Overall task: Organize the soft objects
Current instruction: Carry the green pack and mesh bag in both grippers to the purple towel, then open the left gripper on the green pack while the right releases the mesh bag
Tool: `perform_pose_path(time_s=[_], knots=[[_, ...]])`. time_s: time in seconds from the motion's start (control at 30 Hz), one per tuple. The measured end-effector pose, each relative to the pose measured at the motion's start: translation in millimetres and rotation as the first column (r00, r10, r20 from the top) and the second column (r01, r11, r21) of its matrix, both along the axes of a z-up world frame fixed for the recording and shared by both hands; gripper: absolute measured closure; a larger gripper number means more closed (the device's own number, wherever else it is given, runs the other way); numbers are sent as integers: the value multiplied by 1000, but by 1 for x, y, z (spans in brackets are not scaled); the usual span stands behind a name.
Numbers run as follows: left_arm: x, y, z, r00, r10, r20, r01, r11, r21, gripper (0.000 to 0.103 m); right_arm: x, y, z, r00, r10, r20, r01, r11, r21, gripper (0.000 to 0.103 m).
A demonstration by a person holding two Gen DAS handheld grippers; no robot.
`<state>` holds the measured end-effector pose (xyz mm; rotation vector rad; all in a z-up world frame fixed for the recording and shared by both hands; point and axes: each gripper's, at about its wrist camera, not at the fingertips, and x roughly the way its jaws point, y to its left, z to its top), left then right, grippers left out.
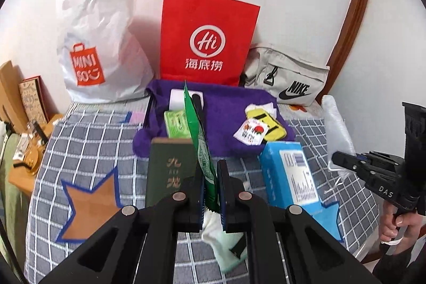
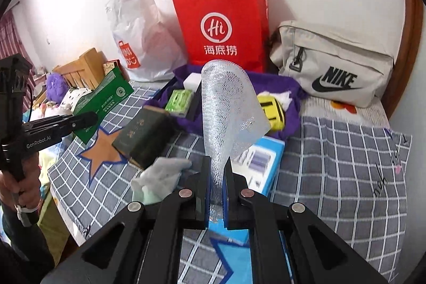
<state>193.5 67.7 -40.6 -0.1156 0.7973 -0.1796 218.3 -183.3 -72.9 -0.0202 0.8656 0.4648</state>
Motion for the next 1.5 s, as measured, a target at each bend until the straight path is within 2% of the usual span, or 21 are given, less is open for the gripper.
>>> perform_pose_path(time_s=[0.33,0.67,0.93,1.1,1.27,1.5], knots=[[47,-4,3,1000,-16,12,16,1000,5,94,51,10,-1,1000,-2,2,2,1000,-11,96],[100,-2,-15,1000,-11,-17,11,1000,-12,94,108,7,-9,999,-32,-1,32,999,-14,96],[138,-8,-41,997,-18,-70,16,999,-31,94,161,9,-33,998,-59,-27,58,998,-10,96],[164,-16,-56,993,-57,-103,49,996,-78,94,188,8,-60,994,-74,-75,71,997,-35,96],[190,-24,-75,987,-80,-142,63,991,-120,94,201,3,-83,987,-82,-141,77,996,-40,96],[204,-21,-97,974,-80,-210,49,988,-148,94,211,11,-105,977,-30,-211,22,999,-42,94]])
